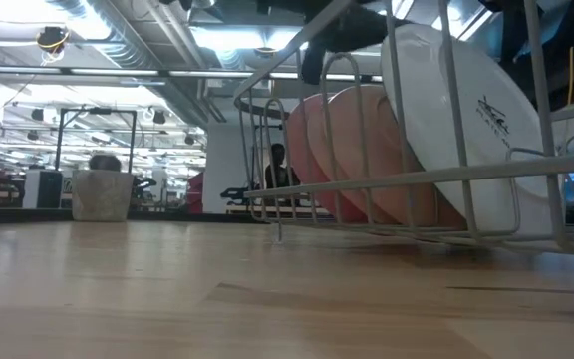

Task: Sort dishes
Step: Put the white plate into the dish rack, then return to Home Position

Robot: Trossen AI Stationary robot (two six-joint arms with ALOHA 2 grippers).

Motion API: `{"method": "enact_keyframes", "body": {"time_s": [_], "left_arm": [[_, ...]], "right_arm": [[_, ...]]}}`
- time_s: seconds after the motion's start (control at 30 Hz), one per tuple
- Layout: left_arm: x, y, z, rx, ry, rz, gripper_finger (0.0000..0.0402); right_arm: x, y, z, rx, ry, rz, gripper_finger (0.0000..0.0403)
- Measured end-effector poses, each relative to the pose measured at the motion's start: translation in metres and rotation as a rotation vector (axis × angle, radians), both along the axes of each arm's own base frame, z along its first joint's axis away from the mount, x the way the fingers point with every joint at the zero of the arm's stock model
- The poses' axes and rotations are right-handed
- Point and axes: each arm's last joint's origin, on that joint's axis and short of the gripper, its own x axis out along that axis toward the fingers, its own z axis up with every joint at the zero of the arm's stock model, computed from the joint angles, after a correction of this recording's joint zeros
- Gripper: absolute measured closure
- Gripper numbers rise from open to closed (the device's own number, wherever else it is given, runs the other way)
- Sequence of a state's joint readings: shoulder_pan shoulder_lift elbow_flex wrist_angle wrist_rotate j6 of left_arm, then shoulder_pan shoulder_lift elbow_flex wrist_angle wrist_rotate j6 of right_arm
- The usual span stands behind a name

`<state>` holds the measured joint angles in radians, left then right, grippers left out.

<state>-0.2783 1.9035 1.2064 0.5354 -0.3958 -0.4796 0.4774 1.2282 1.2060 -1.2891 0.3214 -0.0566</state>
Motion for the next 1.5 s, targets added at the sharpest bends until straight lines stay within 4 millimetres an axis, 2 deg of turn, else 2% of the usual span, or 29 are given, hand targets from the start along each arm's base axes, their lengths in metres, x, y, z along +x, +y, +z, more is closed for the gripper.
{"method": "enact_keyframes", "body": {"time_s": [0.4, 0.53, 0.67, 0.8, 0.93, 1.03, 1.13, 1.23, 1.37, 1.5], "left_arm": [[-0.019, 0.01, 0.04, 0.128, 0.019, -0.008, 0.0245], [-0.037, 0.019, 0.068, 0.133, 0.032, 0.0, 0.0245], [-0.068, 0.029, 0.103, 0.15, 0.045, 0.003, 0.0245], [-0.11, 0.039, 0.139, 0.155, 0.047, 0.0, 0.0245], [-0.161, 0.046, 0.166, 0.243, 0.082, -0.019, 0.0245], [-0.197, 0.05, 0.178, 0.311, 0.087, 0.007, 0.0245], [-0.224, 0.052, 0.176, 0.427, 0.091, -0.002, 0.0245], [-0.238, 0.051, 0.157, 0.501, 0.101, -0.044, 0.0245], [-0.239, 0.049, 0.116, 0.507, 0.084, -0.059, 0.0245], [-0.234, 0.047, 0.066, 0.507, 0.03, -0.047, 0.0245]], "right_arm": [[-0.001, 0.0, 0.001, 0.005, 0.002, -0.031, 0.0192], [-0.003, -0.002, 0.021, 0.047, -0.038, -0.135, 0.0192], [-0.004, -0.002, 0.058, 0.124, -0.138, -0.195, 0.0192], [-0.012, -0.006, 0.1, 0.227, -0.267, -0.247, 0.0192], [-0.031, -0.017, 0.138, 0.333, -0.422, -0.293, 0.0192], [-0.053, -0.03, 0.153, 0.393, -0.558, -0.348, 0.0192], [-0.077, -0.044, 0.155, 0.438, -0.701, -0.395, 0.0192], [-0.088, -0.05, 0.14, 0.513, -0.805, -0.403, 0.0192], [-0.084, -0.047, 0.102, 0.604, -0.885, -0.383, 0.0192], [-0.078, -0.044, 0.054, 0.629, -0.911, -0.378, 0.0192]]}}
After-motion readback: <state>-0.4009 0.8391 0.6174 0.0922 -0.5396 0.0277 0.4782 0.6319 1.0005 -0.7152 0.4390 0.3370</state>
